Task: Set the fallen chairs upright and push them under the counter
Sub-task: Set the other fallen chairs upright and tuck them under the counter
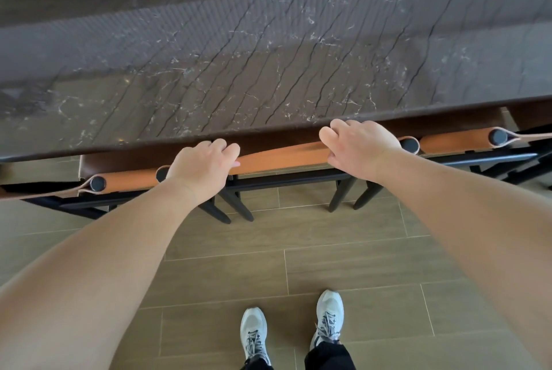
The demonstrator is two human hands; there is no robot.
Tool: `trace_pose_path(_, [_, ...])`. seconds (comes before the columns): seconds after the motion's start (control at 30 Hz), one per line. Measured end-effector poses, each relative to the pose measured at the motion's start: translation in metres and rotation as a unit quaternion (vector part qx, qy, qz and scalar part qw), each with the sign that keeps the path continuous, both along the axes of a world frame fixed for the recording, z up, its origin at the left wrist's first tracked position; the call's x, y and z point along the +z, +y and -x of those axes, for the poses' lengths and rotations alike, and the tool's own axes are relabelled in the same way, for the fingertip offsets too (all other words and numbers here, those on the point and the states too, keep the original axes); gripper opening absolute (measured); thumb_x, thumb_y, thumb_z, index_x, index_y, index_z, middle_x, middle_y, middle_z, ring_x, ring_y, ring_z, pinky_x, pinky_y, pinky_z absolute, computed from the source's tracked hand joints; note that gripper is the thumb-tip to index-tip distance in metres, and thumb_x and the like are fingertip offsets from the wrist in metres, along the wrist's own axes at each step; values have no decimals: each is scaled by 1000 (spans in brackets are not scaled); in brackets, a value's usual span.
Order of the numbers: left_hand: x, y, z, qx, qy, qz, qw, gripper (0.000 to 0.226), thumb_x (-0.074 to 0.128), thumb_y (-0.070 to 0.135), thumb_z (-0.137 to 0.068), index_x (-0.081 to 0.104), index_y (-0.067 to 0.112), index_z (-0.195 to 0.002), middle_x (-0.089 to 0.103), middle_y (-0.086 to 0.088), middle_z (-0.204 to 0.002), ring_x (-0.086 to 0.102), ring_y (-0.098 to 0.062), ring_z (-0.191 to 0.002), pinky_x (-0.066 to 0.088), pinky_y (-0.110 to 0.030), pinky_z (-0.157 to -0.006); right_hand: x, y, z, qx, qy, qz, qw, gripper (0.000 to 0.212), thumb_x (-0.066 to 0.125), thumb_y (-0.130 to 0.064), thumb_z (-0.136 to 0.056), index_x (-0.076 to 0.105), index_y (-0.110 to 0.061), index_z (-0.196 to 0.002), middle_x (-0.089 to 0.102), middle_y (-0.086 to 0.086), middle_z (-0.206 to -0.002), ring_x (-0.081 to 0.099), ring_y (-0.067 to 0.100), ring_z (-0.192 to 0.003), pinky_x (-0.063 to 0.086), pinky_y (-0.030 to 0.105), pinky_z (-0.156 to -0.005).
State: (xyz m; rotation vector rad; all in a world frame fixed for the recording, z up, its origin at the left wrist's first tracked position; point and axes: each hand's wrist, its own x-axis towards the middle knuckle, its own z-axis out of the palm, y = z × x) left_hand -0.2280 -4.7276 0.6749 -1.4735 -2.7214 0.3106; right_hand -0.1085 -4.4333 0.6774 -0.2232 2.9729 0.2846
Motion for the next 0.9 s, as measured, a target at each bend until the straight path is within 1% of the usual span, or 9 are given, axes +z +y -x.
trace_pose_path(0.1, [7,2,-16,73,19,13,997,18,48,31,-100,50,14,-107,49,-4,-83,47,-22,-73,41,-35,-52,6,-8,-9,-24,9,4,1000,28,51,-17,-89,25,-20,-100,35,4,-87,46,26,-77,33,37,-60])
trace_pose_path(0.23, [29,7,-43,117,6,52,992,41,56,36,-96,41,19,-129,56,-9,-109,53,-26,-96,44,-36,-71,24,-20,-23,-27,-16,-3,1000,31,51,-19,-89,32,-18,-113,45,7,-100,46,26,-88,38,37,-65])
trace_pose_path(0.3, [45,11,-60,149,-40,-19,988,46,58,35,-94,42,19,-134,57,-9,-117,54,-27,-104,48,-39,-80,37,-28,-30,-49,-14,34,998,37,52,-23,-88,35,-18,-121,47,7,-106,48,26,-93,41,37,-69])
trace_pose_path(0.37, [62,14,-78,201,-117,-121,965,46,59,33,-94,44,22,-136,55,-5,-125,52,-25,-113,47,-40,-87,50,-38,-37,-78,2,99,992,43,55,-26,-89,37,-19,-127,49,8,-113,52,28,-100,45,39,-76])
trace_pose_path(0.47, [86,17,-104,302,-251,-246,886,36,56,36,-96,48,29,-130,51,8,-122,50,-11,-109,41,-28,-83,70,-49,-46,-157,-6,252,955,53,58,-30,-90,37,-20,-138,49,5,-125,51,27,-111,47,39,-81])
trace_pose_path(0.57, [113,19,-123,385,-367,-384,755,22,55,37,-94,54,34,-116,57,18,-109,56,-4,-99,41,-21,-74,89,-57,-51,-256,-17,442,859,50,55,-38,-92,42,-26,-138,46,-6,-124,54,13,-96,44,25,-66])
trace_pose_path(0.67, [136,16,-136,412,-420,-505,631,15,55,32,-94,60,30,-108,64,7,-110,63,-9,-102,52,-31,-87,106,-70,-61,-300,-8,570,765,41,54,-43,-93,46,-31,-132,55,-13,-115,57,6,-87,43,23,-62])
trace_pose_path(0.8, [155,3,-157,410,-463,-575,535,16,57,31,-97,62,27,-111,69,0,-113,68,-13,-103,52,-40,-95,124,-88,-77,-293,-5,655,696,30,52,-43,-94,50,-35,-122,56,-20,-107,56,6,-101,47,27,-79])
trace_pose_path(0.9, [166,-13,-173,396,-481,-600,503,32,62,38,-91,61,24,-120,72,2,-112,69,-14,-105,51,-41,-95,138,-99,-85,-281,3,692,664,27,52,-39,-94,52,-33,-121,59,-13,-108,58,7,-104,52,29,-88])
